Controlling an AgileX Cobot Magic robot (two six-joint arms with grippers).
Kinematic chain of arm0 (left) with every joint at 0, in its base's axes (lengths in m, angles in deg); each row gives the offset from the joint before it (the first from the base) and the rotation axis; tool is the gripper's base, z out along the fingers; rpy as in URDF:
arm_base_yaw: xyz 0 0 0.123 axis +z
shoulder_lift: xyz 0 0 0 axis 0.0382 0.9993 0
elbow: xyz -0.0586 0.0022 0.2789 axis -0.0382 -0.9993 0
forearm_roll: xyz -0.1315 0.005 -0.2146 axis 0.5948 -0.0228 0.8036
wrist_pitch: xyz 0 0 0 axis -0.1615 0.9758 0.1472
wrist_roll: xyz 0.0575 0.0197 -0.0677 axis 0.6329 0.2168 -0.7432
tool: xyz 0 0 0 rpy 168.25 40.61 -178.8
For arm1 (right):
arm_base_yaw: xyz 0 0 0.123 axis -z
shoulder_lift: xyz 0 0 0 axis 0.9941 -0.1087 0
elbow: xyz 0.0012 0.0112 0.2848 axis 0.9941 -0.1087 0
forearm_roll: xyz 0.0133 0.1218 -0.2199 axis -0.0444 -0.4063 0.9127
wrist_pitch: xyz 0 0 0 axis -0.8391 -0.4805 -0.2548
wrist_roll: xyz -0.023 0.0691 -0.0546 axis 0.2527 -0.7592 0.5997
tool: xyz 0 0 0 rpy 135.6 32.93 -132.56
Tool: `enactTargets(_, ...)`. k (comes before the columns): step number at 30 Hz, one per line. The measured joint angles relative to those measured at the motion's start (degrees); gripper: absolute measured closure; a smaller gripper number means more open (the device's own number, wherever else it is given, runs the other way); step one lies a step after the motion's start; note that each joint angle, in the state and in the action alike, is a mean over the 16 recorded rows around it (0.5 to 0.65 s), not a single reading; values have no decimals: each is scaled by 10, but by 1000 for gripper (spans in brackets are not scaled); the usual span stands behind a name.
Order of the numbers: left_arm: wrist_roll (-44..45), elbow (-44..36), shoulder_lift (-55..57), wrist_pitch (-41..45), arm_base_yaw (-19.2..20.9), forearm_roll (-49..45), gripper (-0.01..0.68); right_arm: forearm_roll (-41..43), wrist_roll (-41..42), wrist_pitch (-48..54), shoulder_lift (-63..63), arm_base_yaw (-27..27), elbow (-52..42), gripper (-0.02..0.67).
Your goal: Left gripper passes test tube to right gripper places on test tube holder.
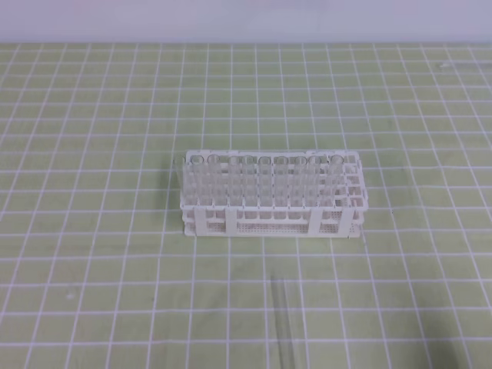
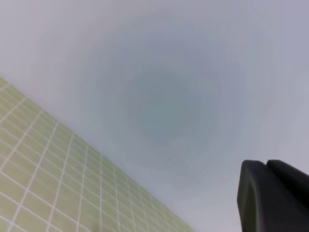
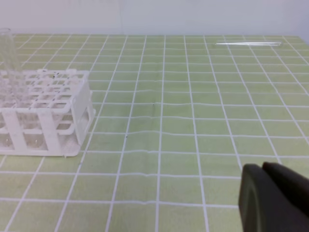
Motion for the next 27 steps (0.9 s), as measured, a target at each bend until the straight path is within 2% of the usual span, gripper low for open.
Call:
enactTargets(5,-4,49,15,82,-14,-9,675,0,0,0,0,0,0,666)
enactTargets(8,34,101,45,164,-24,-5,675,0,0,0,0,0,0,666)
enactTargets(13,154,213,135,329,-40,14,675,0,0,0,0,0,0,666)
enactTargets(19,327,350,305,516,-49,66,675,0,0,0,0,0,0,666)
enactTargets(23,407,415,426,598,-57,97,675,0,0,0,0,0,0,666)
enactTargets(27,437,456,524,639,-86,109,675,0,0,0,0,0,0,666)
